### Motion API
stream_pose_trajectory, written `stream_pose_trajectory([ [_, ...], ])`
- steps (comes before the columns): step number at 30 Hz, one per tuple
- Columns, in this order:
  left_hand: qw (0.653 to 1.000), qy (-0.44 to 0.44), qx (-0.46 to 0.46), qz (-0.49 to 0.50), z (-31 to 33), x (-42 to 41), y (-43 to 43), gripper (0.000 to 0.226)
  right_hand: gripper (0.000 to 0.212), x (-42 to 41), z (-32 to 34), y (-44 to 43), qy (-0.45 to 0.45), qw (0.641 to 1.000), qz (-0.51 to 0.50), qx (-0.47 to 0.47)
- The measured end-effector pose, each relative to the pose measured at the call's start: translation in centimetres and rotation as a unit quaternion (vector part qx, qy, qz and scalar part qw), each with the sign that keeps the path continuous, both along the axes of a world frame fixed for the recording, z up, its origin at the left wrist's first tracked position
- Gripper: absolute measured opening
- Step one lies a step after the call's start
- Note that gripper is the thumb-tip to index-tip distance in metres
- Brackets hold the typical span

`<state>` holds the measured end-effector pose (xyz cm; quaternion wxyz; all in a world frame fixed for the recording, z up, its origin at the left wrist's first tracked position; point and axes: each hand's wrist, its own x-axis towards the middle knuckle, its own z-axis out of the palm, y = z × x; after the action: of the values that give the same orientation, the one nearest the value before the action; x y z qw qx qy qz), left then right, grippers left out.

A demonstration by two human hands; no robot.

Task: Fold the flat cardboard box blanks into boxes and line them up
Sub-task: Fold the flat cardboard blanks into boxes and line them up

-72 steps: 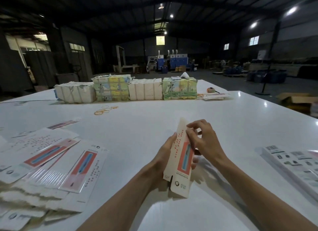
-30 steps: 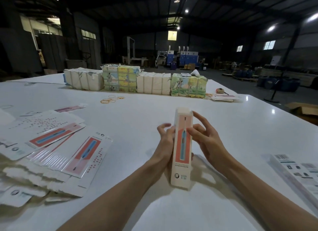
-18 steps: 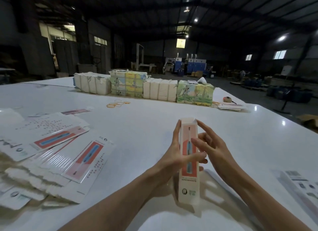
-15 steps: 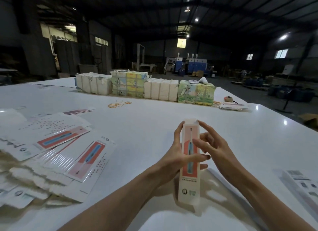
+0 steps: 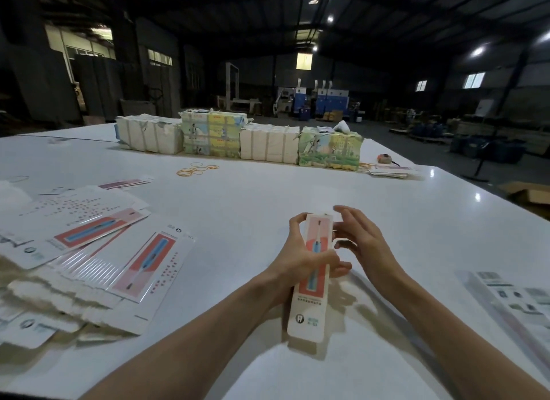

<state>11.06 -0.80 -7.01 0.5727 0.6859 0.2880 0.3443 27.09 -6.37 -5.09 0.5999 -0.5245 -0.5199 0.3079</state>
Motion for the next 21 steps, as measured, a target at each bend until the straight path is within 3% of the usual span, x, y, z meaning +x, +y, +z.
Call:
stream_pose_trajectory([
  [2, 1.0, 0.009, 0.008, -0.006, 0.0, 0.3, -0.1, 0.093, 0.033, 0.5, 0.3, 0.1, 0.041, 0.998, -0.038, 0.0],
  [4, 1.0, 0.013, 0.014, -0.015, -0.1, 0.5, -0.3, 0.091, 0.029, 0.9, 0.3, 0.1, 0.028, 0.998, -0.05, -0.005],
  [13, 0.998, -0.001, 0.034, -0.058, 0.0, 0.4, -0.7, 0.088, 0.02, 1.7, 0.9, -0.1, 0.063, 0.998, -0.019, -0.021],
  [17, 0.998, 0.014, 0.028, -0.056, 0.1, 0.3, -0.8, 0.091, 0.017, 1.5, 0.8, -0.5, -0.052, 0.996, -0.062, 0.036],
  [21, 0.999, 0.018, 0.016, -0.039, 0.5, 0.5, -0.8, 0.094, 0.025, 0.9, 1.0, -0.4, -0.181, 0.971, -0.1, 0.119],
])
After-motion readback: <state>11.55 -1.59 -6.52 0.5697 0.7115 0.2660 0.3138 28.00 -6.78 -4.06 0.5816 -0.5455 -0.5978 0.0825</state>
